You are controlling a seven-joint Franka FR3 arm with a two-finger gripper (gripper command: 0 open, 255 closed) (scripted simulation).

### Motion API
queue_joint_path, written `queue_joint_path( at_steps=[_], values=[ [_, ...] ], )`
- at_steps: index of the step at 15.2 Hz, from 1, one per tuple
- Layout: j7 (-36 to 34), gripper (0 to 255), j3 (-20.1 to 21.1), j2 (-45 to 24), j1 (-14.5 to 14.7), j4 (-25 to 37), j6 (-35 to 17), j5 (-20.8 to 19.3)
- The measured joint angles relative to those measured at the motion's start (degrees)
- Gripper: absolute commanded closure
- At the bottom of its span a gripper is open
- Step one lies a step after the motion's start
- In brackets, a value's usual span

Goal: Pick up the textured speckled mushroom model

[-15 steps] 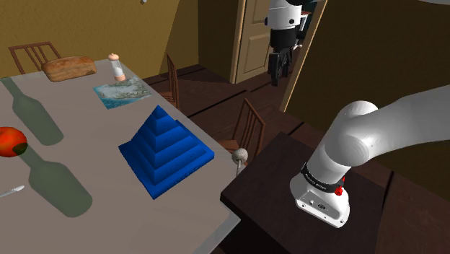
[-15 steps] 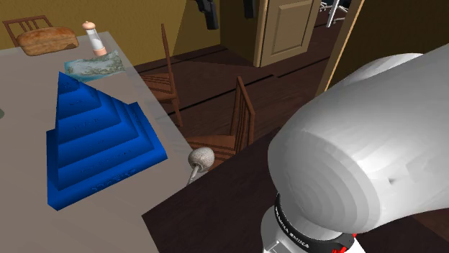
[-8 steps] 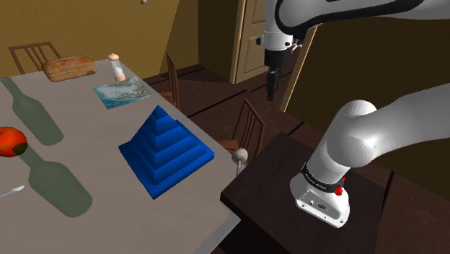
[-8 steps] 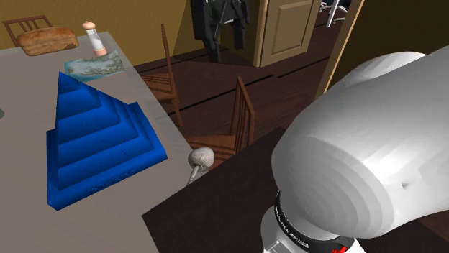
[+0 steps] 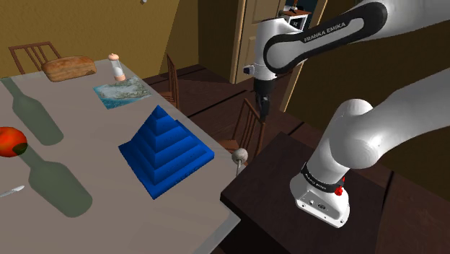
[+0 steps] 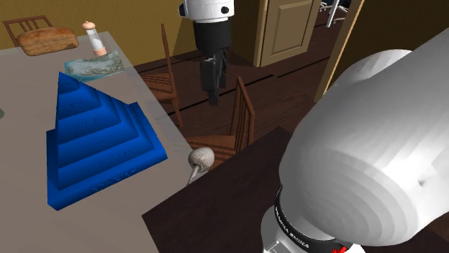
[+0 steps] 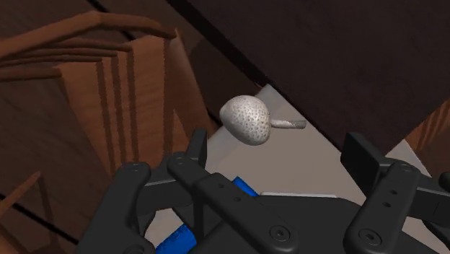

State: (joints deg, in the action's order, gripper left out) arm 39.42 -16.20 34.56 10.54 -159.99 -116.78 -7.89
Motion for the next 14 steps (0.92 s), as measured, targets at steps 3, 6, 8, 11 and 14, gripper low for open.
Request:
queue_joint_path(
  at_steps=[3, 6, 8, 11, 14],
  values=[
    [7.9, 0, -2.8, -4.9, 3.3, -2.8, -8.6, 0.5],
    [16.6, 0, -5.9, -11.7, 7.6, -3.9, -17.3, 2.7],
    [23.5, 0, -8.3, -15.5, 10.3, -4.9, -22.4, 4.6],
    [35.8, 0, -11.4, -24.0, 17.5, -4.8, -30.8, 12.7],
    [49.3, 0, -13.1, -31.1, 23.0, -3.9, -36.0, 23.7]
  ],
)
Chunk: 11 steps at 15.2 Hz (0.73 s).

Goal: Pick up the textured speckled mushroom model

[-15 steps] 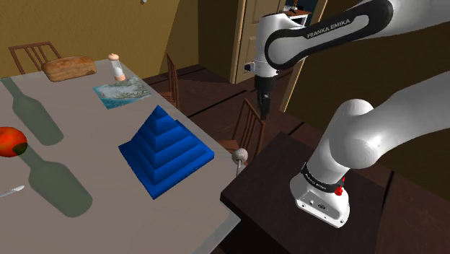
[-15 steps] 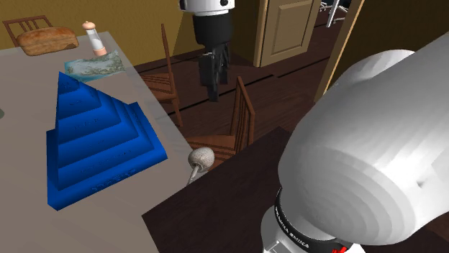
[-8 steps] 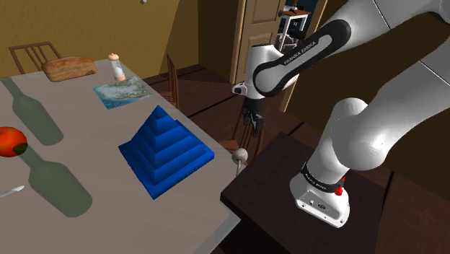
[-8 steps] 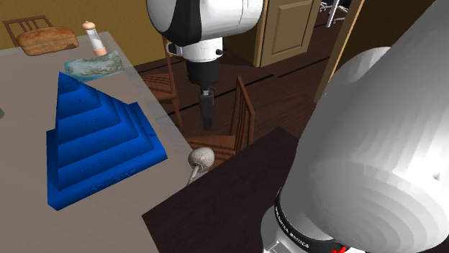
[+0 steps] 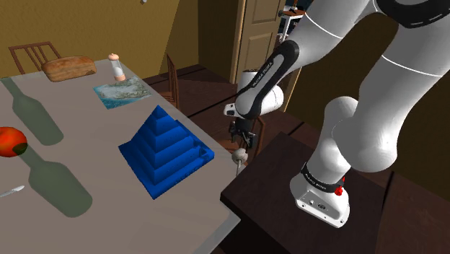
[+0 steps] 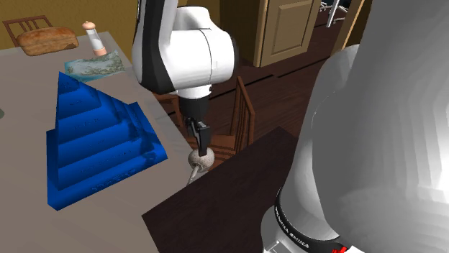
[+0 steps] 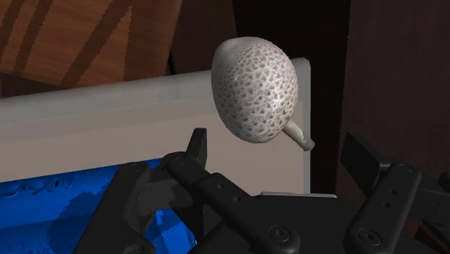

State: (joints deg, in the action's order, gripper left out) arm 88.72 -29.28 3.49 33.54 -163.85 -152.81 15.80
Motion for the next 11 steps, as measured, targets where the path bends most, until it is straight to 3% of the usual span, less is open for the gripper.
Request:
queue_joint_path(
  at_steps=[3, 7, 8, 11],
  values=[
    [8.1, 0, 1.0, -5.6, 2.0, 1.0, -3.2, 9.9],
    [16.0, 0, 3.9, -11.2, 1.4, 2.8, -5.2, 20.0],
    [16.8, 255, 4.2, -11.7, 1.3, 2.9, -5.4, 21.0],
    [17.4, 255, 4.5, -11.9, 1.1, 3.0, -5.6, 21.7]
  ],
)
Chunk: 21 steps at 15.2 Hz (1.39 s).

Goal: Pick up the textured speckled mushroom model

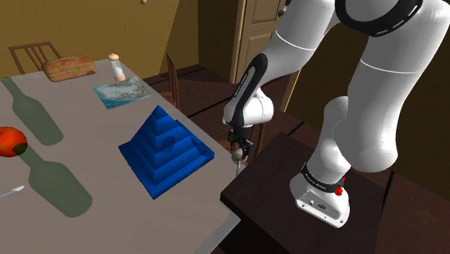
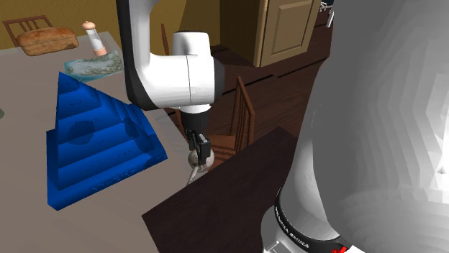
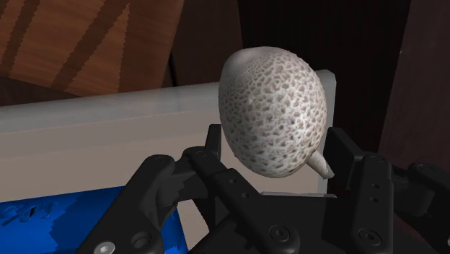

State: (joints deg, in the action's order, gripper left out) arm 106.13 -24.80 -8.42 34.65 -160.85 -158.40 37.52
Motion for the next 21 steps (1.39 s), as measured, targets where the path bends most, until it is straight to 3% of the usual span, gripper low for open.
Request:
queue_joint_path(
  at_steps=[8, 14, 21],
  values=[
    [-0.7, 255, -0.4, 0.6, 0.2, -0.3, 0.1, -0.9],
    [-11.3, 255, -4.6, 7.9, 1.3, -2.1, 3.2, -14.6],
    [-22.4, 255, -4.7, 17.7, -2.3, -3.4, 9.5, -29.3]
  ],
)
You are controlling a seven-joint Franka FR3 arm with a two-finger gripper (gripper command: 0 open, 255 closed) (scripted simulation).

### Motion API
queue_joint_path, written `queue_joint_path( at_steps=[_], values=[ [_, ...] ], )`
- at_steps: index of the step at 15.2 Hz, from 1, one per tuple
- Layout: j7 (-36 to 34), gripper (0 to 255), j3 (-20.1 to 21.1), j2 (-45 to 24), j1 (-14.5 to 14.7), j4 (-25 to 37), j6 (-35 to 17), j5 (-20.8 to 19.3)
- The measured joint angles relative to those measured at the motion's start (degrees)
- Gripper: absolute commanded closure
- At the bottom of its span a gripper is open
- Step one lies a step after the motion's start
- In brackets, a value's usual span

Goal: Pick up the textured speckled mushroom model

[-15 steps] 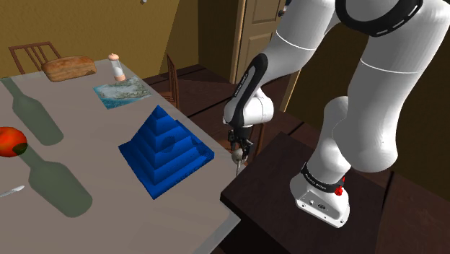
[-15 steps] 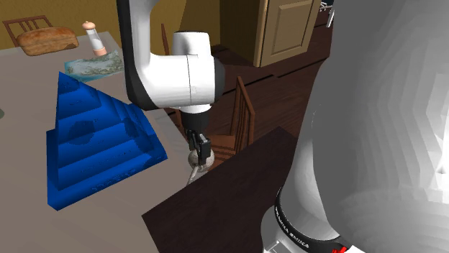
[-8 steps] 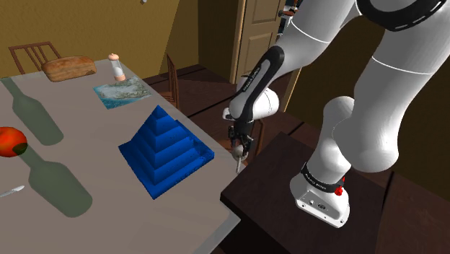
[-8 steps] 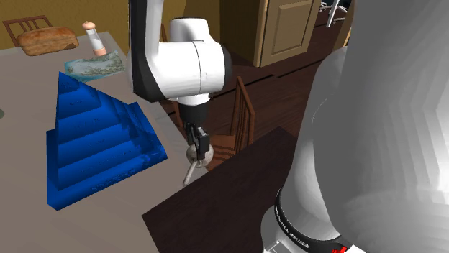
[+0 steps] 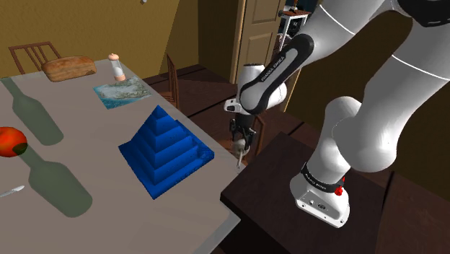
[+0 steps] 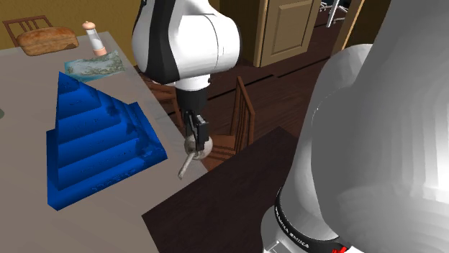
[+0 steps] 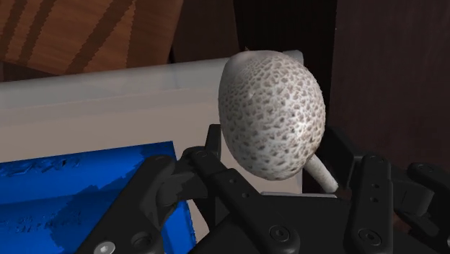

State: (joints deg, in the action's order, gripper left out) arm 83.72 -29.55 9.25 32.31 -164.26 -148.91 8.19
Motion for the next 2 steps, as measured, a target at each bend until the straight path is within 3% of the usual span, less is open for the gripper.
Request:
queue_joint_path(
  at_steps=[2],
  values=[
    [-1.5, 255, 0.4, 1.8, -1.0, 0.0, 1.6, -2.0]
  ],
)
